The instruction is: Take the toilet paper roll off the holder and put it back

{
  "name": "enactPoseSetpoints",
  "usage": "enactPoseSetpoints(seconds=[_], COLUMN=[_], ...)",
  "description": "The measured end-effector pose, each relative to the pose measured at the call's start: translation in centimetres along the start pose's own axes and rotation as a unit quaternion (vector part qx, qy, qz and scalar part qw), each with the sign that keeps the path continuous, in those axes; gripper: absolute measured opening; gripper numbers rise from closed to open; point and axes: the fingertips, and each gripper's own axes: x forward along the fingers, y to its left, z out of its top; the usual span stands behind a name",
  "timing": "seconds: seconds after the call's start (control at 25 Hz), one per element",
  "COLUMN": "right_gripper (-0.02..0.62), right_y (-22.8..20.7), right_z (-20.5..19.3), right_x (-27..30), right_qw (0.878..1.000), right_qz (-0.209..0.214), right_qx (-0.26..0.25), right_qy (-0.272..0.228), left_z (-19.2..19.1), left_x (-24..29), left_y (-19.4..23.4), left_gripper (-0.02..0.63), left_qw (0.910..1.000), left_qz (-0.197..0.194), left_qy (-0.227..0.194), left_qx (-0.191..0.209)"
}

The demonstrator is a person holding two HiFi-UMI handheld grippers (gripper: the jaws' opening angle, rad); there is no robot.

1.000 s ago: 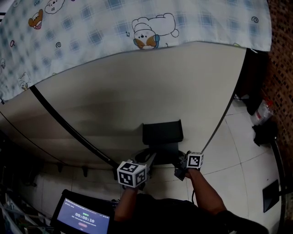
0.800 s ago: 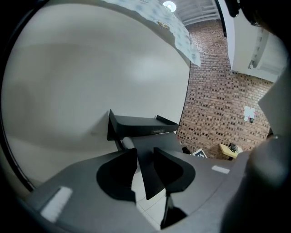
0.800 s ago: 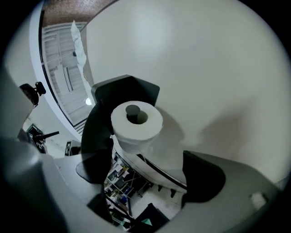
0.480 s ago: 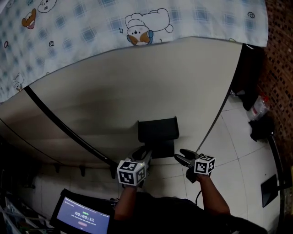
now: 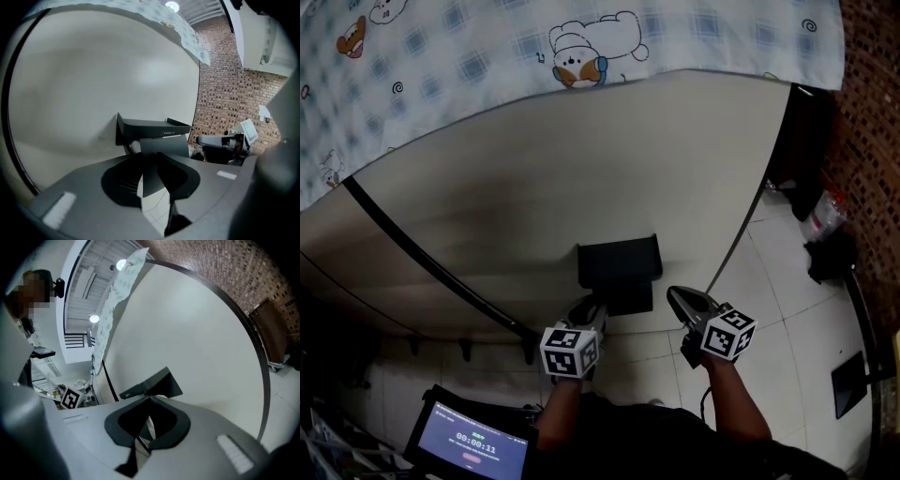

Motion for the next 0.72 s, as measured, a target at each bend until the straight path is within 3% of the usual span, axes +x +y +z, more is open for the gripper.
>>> enactPoseSetpoints(seconds=[0.16,0.4,0.52,0.64,0.72], right_gripper=[0.000,0.000,0.000,0.000,0.000], right_y=[1.3,2.8,3.4,3.7,4.1], right_z=[1.8,2.5,2.6,2.8,3.1], right_x=[0.2,0.5,0.5,0.5,0.5], right_qw=[0.999,1.000,1.000,0.998,0.996], right_qz=[-0.024,0.004,-0.001,-0.020,-0.038], right_qx=[-0.026,-0.008,-0.024,-0.054,-0.083], right_qy=[-0.005,-0.021,-0.017,-0.016,-0.020], left_z=[-0.4,-0.4,-0.7,0.0,1.2], left_x=[0.4,0.2,-1.0,-2.9,-4.1], left_y=[0.4,0.9,1.9,2.6,2.3], left_gripper=[0.118,0.124,0.123,0.017,0.017], left_qw=[0.9993,0.9973,0.9953,0.9909,0.9879], left_qz=[0.029,0.048,0.072,0.101,0.108], left_qy=[-0.012,-0.054,-0.065,-0.089,-0.110], left_qx=[0.019,0.012,0.001,0.005,0.019])
